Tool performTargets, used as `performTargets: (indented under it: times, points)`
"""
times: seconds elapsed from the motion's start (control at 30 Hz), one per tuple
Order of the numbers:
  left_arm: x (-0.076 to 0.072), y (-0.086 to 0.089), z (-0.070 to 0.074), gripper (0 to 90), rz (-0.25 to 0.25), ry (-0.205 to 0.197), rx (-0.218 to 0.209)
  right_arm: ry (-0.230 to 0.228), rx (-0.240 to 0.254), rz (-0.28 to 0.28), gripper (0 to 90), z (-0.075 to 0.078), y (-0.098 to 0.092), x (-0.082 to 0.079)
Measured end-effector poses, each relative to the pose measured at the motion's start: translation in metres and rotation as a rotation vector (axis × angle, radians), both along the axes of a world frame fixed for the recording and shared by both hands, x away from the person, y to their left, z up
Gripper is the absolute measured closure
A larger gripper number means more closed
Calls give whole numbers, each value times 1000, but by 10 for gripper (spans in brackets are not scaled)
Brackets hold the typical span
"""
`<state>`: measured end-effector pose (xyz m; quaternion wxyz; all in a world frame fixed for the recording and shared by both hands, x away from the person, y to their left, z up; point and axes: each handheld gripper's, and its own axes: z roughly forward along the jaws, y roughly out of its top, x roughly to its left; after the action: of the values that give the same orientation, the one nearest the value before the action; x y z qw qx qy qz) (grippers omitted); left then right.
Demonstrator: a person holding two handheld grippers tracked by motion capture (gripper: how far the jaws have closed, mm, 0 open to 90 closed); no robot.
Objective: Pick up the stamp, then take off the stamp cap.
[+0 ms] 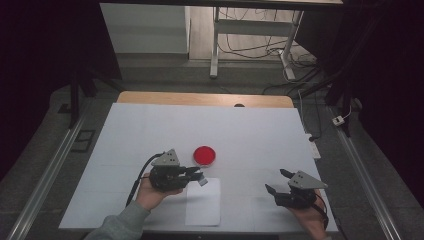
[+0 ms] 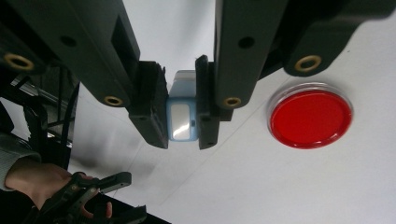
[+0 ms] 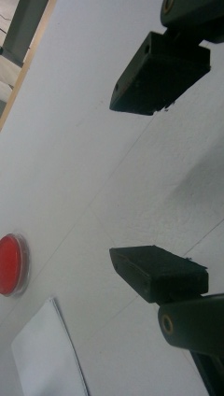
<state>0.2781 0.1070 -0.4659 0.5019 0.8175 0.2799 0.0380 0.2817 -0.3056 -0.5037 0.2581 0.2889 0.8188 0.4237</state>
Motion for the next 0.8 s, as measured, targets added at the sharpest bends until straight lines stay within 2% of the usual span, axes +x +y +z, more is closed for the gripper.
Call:
performTargets:
  times: [0.43,0.8]
  points:
    - [0,-1,1,758,0,-3,-3,3,-8,5,237,-1,1,0]
    - [0,2,3,758,7,-3,-27,-6,-14,5,237,0,2,-1]
